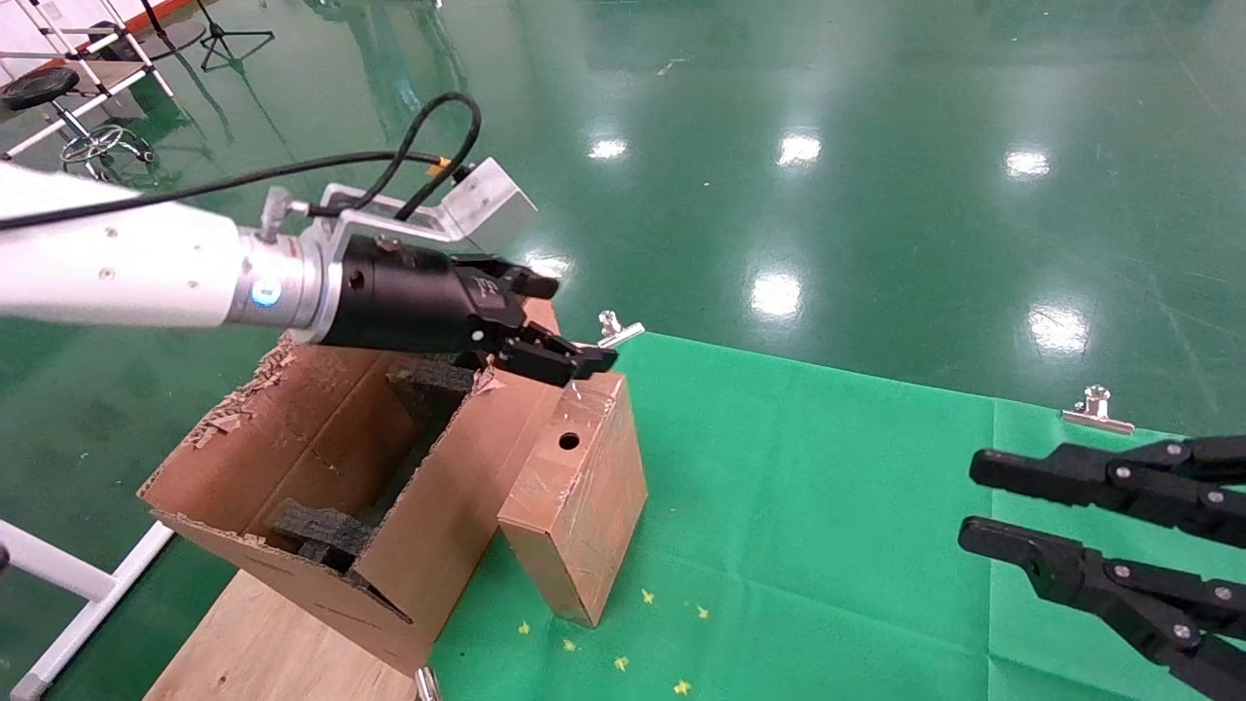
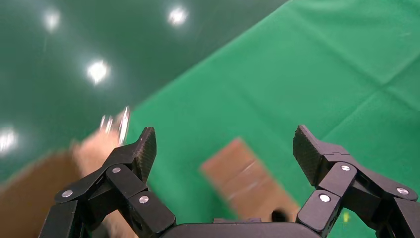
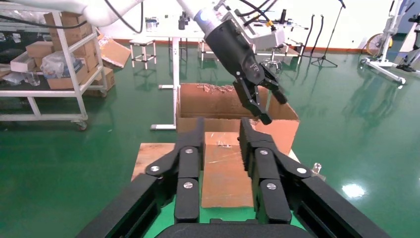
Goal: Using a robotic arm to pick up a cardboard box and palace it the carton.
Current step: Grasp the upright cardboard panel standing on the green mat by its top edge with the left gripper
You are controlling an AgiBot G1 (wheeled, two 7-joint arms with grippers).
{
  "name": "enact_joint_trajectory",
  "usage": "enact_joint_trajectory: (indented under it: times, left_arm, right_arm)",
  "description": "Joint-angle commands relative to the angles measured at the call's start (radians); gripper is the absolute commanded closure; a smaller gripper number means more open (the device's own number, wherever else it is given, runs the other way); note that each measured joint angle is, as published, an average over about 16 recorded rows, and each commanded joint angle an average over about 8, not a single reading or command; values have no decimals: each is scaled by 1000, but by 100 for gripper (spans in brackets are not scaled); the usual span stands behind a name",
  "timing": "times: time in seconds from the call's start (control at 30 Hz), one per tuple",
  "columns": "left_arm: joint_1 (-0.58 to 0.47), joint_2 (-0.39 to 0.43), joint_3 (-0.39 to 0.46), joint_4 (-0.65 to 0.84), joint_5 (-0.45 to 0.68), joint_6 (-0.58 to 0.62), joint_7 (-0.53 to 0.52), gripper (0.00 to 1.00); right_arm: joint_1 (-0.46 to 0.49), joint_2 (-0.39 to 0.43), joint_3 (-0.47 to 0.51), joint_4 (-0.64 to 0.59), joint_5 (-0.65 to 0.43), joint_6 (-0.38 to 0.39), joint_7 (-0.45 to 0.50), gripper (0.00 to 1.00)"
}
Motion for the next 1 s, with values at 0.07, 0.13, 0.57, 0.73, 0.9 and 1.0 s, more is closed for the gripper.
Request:
enact_joint_trajectory:
  times: [0.07,0.13,0.57,0.73,0.9,1.0]
  left_arm:
    - [-63,30,45,2,97,59,-161,0]
    - [-87,50,61,3,118,97,-232,0]
    - [-129,108,140,-7,170,195,-409,0]
    - [-119,120,176,-7,169,201,-445,0]
    - [-114,130,213,-8,186,194,-461,0]
    - [-108,138,231,-7,199,184,-469,0]
  right_arm:
    - [0,0,0,0,0,0,0,100]
    - [0,0,0,0,0,0,0,100]
    - [0,0,-1,0,1,0,0,100]
    - [0,0,-1,0,1,0,-1,100]
    - [0,1,-1,0,1,1,-1,100]
    - [0,1,-1,0,1,1,-1,100]
